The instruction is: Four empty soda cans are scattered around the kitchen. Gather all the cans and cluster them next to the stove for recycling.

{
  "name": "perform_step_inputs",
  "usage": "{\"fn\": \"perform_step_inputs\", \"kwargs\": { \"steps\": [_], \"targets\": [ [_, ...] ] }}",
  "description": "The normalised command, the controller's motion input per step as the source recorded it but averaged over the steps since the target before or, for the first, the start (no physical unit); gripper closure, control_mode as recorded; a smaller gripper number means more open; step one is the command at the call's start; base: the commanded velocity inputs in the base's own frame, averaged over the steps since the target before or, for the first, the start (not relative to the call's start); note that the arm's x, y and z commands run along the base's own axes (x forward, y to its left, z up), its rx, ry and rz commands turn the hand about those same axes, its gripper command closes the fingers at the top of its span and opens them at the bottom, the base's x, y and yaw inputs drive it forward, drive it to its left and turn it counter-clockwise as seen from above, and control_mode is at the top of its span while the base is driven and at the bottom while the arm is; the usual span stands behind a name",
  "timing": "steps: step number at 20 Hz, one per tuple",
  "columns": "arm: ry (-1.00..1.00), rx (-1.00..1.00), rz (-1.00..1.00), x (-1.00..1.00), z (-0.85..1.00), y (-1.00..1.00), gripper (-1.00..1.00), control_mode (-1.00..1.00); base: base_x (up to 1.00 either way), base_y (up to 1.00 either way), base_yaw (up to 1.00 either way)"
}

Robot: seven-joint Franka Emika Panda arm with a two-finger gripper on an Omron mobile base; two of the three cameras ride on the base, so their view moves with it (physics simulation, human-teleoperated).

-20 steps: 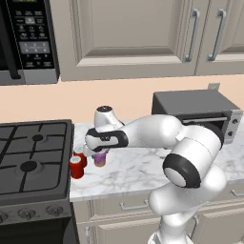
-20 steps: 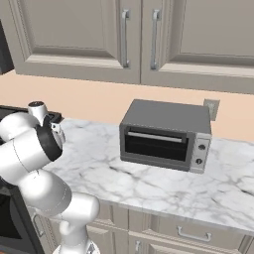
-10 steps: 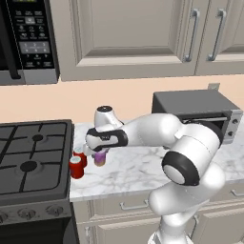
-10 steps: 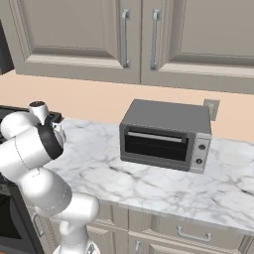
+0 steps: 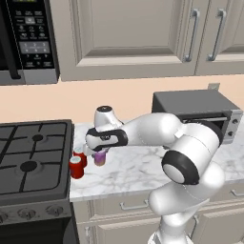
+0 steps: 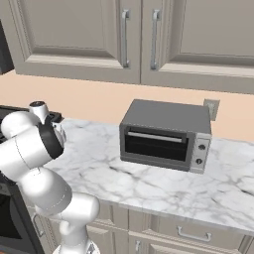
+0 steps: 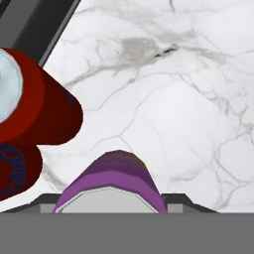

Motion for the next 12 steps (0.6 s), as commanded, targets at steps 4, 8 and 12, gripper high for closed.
{"fn": "perform_step_inputs", "kwargs": {
  "steps": [4,8,12],
  "targets": [
    [-0.05,0.0,0.0,0.0,-0.16,0.0,1.0,-1.0,0.0,0.0,0.0],
    [-0.02,0.0,0.0,0.0,-0.06,0.0,1.0,-1.0,0.0,0.0,0.0],
    [0.0,0.0,0.0,0.0,-0.06,0.0,1.0,-1.0,0.0,0.0,0.0]
  ]
}}
